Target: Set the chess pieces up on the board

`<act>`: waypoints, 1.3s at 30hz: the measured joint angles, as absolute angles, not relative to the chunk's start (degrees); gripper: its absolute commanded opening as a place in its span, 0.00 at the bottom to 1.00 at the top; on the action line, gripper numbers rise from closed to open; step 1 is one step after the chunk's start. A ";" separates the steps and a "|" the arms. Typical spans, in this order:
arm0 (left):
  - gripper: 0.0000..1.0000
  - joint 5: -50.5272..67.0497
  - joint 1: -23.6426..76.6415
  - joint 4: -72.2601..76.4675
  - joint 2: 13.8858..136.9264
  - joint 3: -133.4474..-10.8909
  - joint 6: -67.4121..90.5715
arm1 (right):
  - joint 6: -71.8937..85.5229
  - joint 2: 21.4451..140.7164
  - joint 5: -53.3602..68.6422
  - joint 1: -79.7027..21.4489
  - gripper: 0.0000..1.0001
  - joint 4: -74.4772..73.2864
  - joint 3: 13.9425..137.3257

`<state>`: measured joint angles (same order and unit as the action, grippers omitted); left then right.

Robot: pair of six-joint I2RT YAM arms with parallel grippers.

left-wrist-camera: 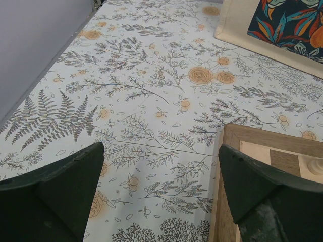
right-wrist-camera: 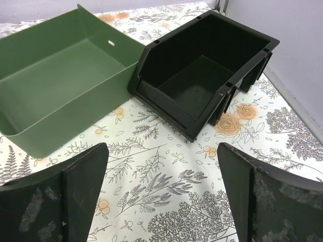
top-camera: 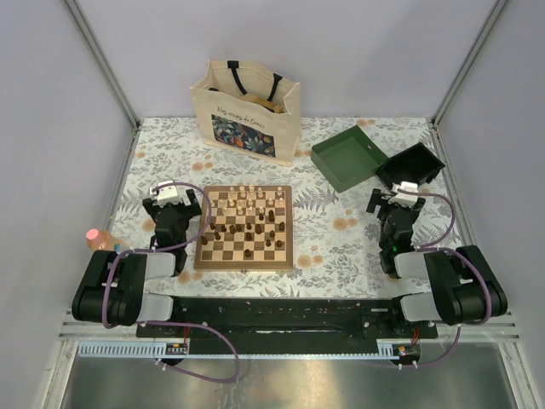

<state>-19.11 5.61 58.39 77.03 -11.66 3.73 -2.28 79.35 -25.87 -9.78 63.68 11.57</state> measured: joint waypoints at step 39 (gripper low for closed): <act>0.00 -13.87 1.65 -18.31 72.58 -43.27 36.73 | 37.67 73.71 25.69 -14.50 0.17 3.95 36.42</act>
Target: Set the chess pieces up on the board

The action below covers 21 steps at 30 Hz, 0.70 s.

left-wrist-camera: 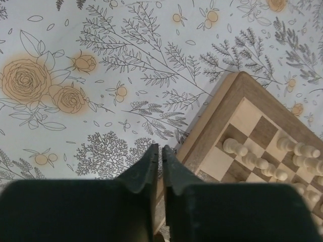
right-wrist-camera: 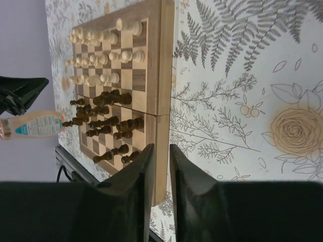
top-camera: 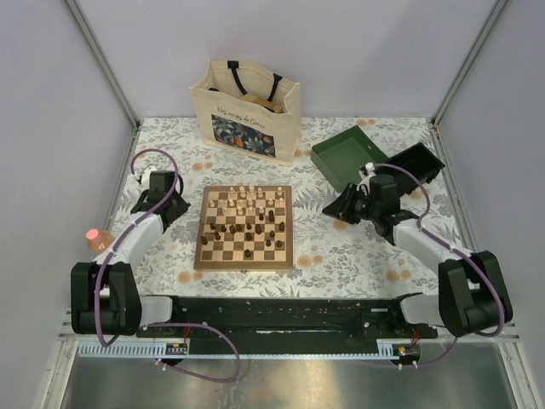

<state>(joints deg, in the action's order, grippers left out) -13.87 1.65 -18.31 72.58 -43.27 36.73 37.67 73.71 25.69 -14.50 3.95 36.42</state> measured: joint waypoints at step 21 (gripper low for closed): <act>0.00 -6.13 -3.22 -19.25 86.43 -43.79 38.50 | 44.97 96.71 26.11 -23.38 0.02 11.49 42.09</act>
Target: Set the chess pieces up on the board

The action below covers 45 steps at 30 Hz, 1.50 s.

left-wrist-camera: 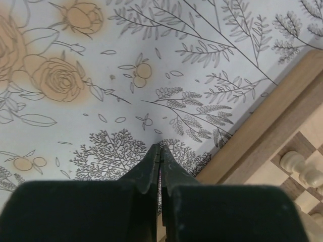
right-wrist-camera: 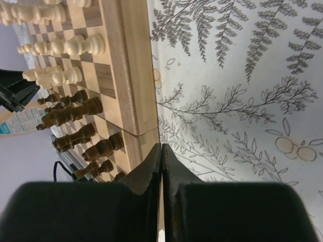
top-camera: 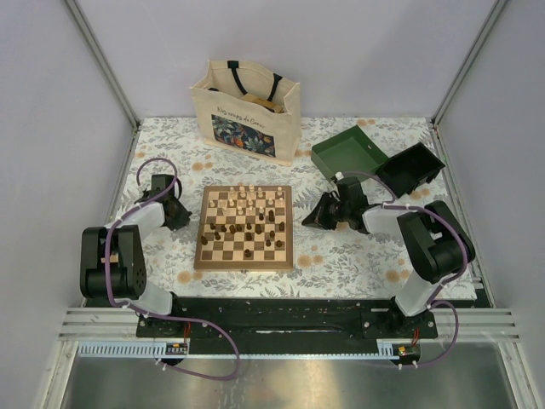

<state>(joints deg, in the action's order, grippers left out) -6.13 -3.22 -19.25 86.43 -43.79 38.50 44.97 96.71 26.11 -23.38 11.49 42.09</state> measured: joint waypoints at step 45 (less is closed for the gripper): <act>0.00 3.86 16.60 -10.31 87.99 -41.58 42.68 | 37.45 88.47 9.41 -20.23 0.09 2.52 38.63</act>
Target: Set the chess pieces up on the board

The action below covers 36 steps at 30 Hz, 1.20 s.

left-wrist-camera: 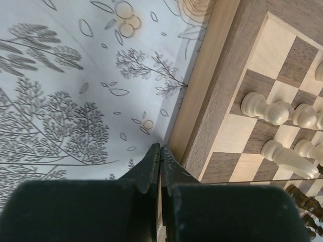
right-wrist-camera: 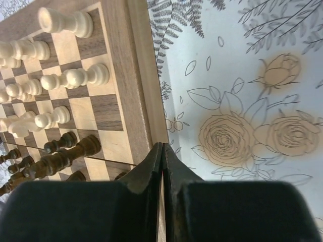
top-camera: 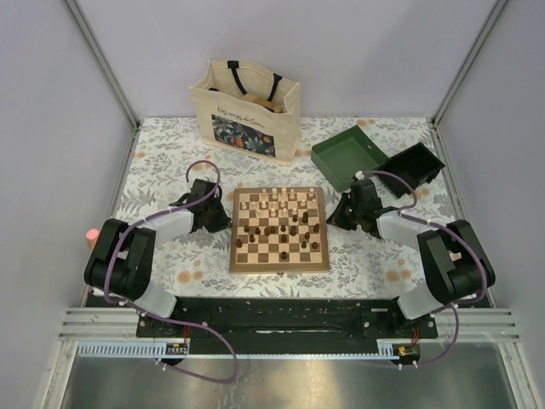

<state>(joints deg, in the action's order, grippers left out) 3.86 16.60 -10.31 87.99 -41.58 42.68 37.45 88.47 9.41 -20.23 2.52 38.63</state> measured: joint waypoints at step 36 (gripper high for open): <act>0.99 -17.58 16.27 -21.15 52.23 -37.71 36.88 | 29.12 66.54 2.07 -23.51 0.65 -20.99 46.74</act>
